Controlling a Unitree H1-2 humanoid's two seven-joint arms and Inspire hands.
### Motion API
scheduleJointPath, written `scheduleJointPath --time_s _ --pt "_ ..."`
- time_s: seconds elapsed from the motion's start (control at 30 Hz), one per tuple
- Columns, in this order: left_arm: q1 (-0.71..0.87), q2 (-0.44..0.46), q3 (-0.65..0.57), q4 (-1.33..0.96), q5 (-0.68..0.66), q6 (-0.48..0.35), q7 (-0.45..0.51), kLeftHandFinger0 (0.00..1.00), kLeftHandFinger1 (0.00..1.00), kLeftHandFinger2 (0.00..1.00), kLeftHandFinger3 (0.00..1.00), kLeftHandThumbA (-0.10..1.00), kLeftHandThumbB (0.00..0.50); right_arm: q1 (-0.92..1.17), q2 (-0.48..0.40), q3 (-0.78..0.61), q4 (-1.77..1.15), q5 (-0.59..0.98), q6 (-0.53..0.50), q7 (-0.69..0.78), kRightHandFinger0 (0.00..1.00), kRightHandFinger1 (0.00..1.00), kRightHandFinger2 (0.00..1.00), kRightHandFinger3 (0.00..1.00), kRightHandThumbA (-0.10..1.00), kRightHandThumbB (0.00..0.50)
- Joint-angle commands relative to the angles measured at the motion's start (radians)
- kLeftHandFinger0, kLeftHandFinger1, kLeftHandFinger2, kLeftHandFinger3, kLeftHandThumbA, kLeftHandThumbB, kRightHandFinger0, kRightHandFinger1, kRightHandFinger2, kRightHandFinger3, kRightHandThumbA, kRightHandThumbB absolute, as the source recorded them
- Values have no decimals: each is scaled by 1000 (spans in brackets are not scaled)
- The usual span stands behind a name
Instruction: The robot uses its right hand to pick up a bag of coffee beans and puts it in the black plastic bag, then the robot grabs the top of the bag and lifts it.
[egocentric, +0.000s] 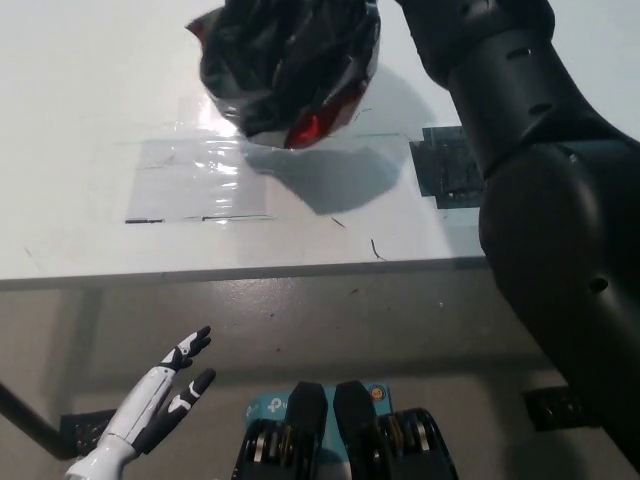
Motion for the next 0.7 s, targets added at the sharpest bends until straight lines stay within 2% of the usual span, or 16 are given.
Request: scheduleJointPath --time_s 0.0,0.13,0.23,0.33,0.4,0.43,0.47,0.67 --pt "-1 17 -3 -39 3 -10 -10 1000 1000 1000 1000 1000 239 -144 -4 -9 -19 73 -74 -6 0 239 681 961 129 0" --pt "10 11 -7 -35 3 -15 -8 1000 1000 1000 1000 1000 247 -141 2 -1 -23 82 -73 -6 0 246 700 997 126 0" --pt "13 10 -12 -30 4 -23 -7 1000 1000 1000 1000 1000 252 -148 6 -4 -28 95 -65 -10 0 235 676 919 151 0" --pt "16 9 -14 -31 7 -20 -6 1000 1000 1000 1000 1000 254 -170 7 -9 -23 110 -69 -12 0 244 680 895 195 0" --pt "17 11 -16 -41 10 -14 -7 1000 1000 1000 1000 1000 248 -189 7 -10 -20 117 -66 -14 0 254 692 918 208 0" --pt "16 11 -17 -41 10 -15 -8 1000 1000 1000 1000 1000 246 -197 10 -15 -19 125 -64 -14 0 263 710 984 207 0" --pt "17 10 -19 -42 11 -13 -8 1000 1000 1000 1000 1000 243 -204 14 -17 -19 130 -66 -18 0 267 729 1000 201 0" --pt "11 9 -31 -27 24 -37 0 1000 1000 1000 1000 1000 250 -227 30 -17 -9 141 -71 -27 0 258 738 1000 167 0"
